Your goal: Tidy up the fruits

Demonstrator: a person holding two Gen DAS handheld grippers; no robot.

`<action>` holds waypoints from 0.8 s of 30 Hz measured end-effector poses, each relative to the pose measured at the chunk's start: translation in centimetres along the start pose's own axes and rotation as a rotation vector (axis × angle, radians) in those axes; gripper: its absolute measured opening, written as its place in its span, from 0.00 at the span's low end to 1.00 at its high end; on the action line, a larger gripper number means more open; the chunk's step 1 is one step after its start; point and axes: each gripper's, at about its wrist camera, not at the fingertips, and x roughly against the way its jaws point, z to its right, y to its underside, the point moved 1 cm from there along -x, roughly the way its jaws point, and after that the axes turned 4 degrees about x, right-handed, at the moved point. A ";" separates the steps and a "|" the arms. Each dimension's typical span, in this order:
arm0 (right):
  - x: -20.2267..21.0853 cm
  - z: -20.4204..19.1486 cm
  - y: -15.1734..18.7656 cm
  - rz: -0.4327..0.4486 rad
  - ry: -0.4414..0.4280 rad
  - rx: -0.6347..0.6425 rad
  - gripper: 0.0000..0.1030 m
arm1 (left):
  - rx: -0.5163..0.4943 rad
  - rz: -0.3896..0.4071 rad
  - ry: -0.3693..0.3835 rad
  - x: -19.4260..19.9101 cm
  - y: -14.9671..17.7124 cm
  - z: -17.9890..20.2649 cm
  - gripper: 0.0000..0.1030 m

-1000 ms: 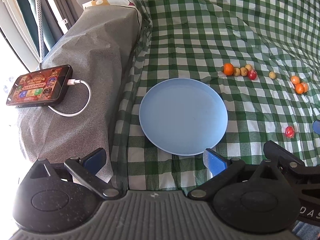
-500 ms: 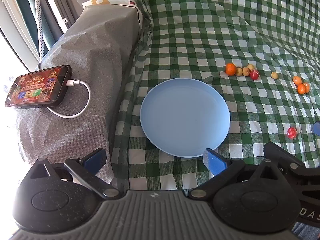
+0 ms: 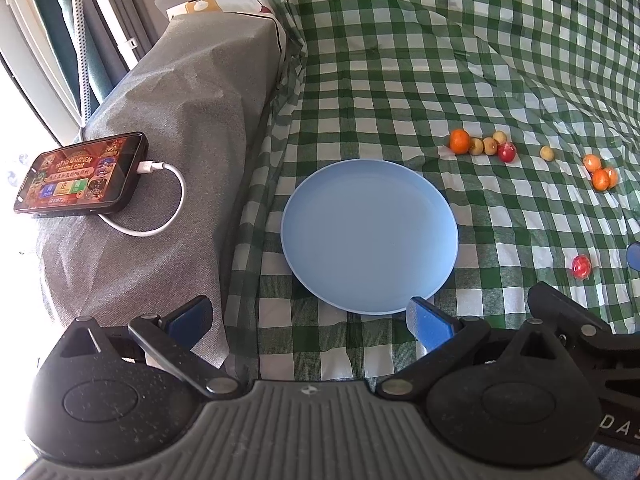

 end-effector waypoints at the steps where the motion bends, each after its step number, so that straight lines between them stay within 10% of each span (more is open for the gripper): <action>1: 0.0 0.0 -0.1 0.001 0.000 0.000 1.00 | 0.000 0.000 0.000 0.0 0.0 0.0 1.00; 24: 3.4 -0.1 1.3 0.060 -0.002 -0.029 1.00 | -0.003 0.059 0.000 3.8 1.3 0.2 1.00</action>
